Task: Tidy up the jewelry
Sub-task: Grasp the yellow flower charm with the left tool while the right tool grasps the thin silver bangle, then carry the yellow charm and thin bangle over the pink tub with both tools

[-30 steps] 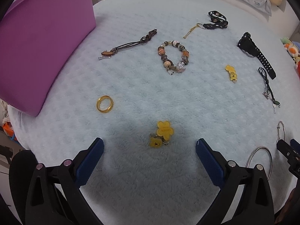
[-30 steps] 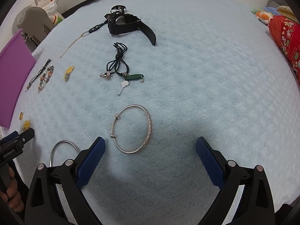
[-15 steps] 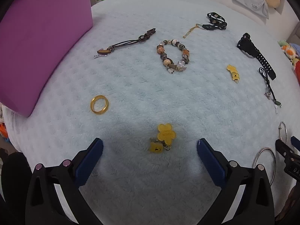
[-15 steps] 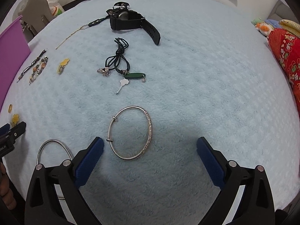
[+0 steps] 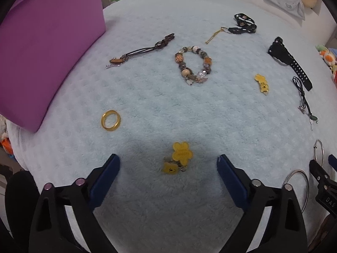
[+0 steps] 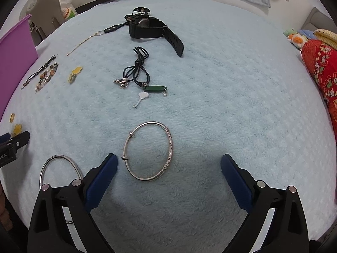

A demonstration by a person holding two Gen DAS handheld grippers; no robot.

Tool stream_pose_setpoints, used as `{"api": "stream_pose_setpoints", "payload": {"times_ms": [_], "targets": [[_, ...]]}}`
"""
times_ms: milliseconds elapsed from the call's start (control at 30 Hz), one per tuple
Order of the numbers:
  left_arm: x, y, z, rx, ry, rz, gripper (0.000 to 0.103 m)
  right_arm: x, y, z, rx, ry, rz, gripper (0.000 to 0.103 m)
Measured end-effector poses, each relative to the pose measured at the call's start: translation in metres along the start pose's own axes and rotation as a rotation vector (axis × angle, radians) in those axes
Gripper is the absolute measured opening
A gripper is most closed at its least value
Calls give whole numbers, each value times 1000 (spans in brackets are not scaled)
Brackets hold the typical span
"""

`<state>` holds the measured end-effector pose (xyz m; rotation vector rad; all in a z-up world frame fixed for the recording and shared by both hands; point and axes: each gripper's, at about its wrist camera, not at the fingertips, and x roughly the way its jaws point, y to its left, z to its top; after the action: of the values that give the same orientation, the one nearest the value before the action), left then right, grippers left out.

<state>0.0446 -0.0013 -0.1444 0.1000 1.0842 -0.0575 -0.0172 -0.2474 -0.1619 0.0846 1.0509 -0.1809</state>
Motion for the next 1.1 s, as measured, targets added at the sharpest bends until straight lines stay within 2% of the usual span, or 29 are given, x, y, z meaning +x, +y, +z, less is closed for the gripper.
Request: {"api": "stream_pose_setpoints", "payload": {"times_ms": [167,233,400,467,533,700,800,1100], "targets": [[-3,-19,2,77,-27,30,68,1,-3,2,0,0,11,93],[-3,-23,3,82,-29,26,61,1,-3,3,-7,-2,22,88],[-4,-29,4,118,-33,13,48,-7,10,3,-70,-18,43,57],[-3,-30,5,122,-29,0,44,-9,13,3,-79,-20,47,51],[-4,-29,7,117,-21,-43,31,-12,12,3,-70,-25,67,44],[-8,-32,3,134,-27,-57,18,-15,6,4,-25,-22,117,43],[-10,-26,2,118,-22,-79,18,-18,-1,3,15,-19,153,43],[-26,-9,2,59,-31,-149,18,-32,0,-1,33,-27,180,43]]}}
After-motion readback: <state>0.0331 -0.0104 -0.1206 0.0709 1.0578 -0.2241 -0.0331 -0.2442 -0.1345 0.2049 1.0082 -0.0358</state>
